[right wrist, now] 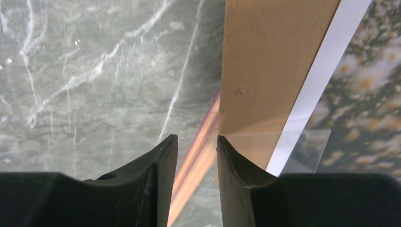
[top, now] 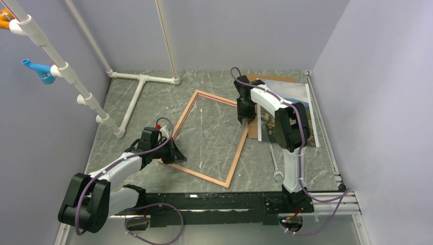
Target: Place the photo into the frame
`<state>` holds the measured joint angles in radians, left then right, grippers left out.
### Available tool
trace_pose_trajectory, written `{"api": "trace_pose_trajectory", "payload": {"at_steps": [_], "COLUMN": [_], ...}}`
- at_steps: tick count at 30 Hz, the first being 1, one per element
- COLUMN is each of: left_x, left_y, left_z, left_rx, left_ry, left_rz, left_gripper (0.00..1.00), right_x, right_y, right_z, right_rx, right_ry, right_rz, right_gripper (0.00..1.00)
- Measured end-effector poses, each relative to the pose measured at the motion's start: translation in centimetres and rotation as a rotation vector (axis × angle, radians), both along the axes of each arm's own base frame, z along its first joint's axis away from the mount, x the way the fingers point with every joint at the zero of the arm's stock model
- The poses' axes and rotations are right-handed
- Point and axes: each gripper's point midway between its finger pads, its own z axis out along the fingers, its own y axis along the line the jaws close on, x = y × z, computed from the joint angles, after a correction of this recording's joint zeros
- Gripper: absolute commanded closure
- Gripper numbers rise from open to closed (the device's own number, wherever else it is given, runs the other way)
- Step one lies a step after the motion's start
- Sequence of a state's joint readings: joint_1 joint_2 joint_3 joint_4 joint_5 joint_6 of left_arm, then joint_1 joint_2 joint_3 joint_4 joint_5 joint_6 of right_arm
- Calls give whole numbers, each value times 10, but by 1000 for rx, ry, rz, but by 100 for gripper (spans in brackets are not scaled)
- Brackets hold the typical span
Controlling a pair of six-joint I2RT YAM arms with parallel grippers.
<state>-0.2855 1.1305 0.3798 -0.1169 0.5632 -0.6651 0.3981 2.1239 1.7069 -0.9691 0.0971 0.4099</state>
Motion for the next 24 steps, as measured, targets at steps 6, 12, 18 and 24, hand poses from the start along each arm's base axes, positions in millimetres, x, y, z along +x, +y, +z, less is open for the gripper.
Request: {"api": "trace_pose_trajectory", "payload": {"at_steps": [6, 12, 18, 24], "left_x": [-2, -6, -15, -18], "left_y": [-2, -5, -13, -15], "left_z": [1, 0, -2, -3], "left_rx": [-6, -2, 8, 11], "left_ry": [-8, -15, -18, -16], "left_rz": [-24, -55, -111, -129], "left_gripper": [100, 100, 100, 100], "right_x": [-19, -44, -59, -68], "right_y": [-2, 2, 17, 25], "right_z": [7, -2, -1, -2], "right_rx": [68, 147, 256, 314], "right_ry": [30, 85, 120, 152], "right_rz": [-4, 0, 14, 13], "right_gripper": [54, 53, 53, 54]}}
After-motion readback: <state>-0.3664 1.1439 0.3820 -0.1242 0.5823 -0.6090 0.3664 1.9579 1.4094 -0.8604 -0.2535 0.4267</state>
